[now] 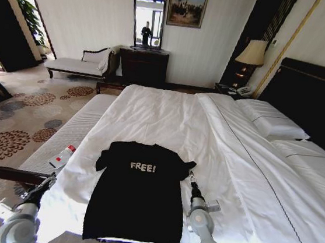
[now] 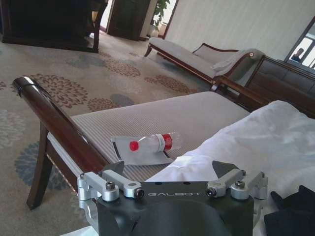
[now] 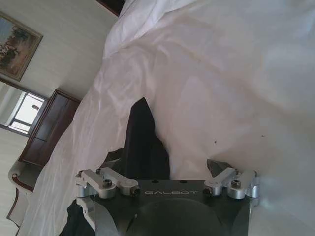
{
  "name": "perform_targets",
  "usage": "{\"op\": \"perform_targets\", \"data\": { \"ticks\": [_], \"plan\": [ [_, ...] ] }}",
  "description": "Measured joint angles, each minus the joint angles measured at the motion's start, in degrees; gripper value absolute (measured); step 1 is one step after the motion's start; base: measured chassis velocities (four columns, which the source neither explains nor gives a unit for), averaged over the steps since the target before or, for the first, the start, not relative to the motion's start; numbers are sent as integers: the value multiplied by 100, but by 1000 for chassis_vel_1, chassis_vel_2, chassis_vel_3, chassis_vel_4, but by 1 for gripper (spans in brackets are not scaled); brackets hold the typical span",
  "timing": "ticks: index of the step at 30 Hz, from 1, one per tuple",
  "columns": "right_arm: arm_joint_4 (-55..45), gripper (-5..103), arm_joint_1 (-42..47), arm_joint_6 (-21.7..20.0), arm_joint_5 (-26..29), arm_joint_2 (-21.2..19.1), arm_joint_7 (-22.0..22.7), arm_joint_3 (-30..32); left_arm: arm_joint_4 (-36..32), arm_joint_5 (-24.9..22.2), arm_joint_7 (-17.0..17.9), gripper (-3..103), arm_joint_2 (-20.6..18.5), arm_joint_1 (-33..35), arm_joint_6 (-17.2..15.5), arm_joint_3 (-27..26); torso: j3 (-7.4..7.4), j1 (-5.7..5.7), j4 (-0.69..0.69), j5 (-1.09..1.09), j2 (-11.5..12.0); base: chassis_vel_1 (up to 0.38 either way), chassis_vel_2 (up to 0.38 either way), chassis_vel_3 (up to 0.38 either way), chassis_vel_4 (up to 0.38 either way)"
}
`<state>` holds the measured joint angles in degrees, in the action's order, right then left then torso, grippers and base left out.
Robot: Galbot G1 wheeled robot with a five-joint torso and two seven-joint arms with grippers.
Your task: Fold the clothes on the bed.
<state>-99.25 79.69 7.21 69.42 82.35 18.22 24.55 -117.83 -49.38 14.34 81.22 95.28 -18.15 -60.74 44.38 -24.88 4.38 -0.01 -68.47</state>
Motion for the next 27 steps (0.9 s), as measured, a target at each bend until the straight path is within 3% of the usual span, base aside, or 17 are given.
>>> {"op": "perform_targets", "data": {
  "ticks": [7, 27],
  "plan": [
    [459, 100, -242, 33, 433, 152, -392, -44, -9, -17, 0, 100, -25, 61, 5, -53, 0, 0, 0, 0, 0, 0, 0, 0, 0],
    [1087, 103, -825, 412, 645, 509, -1251, -75, 92, 52, -5, 100, 26, 38, 47, 14, 1, 0, 0, 1, 0, 0, 0, 0, 0]
  ]
}}
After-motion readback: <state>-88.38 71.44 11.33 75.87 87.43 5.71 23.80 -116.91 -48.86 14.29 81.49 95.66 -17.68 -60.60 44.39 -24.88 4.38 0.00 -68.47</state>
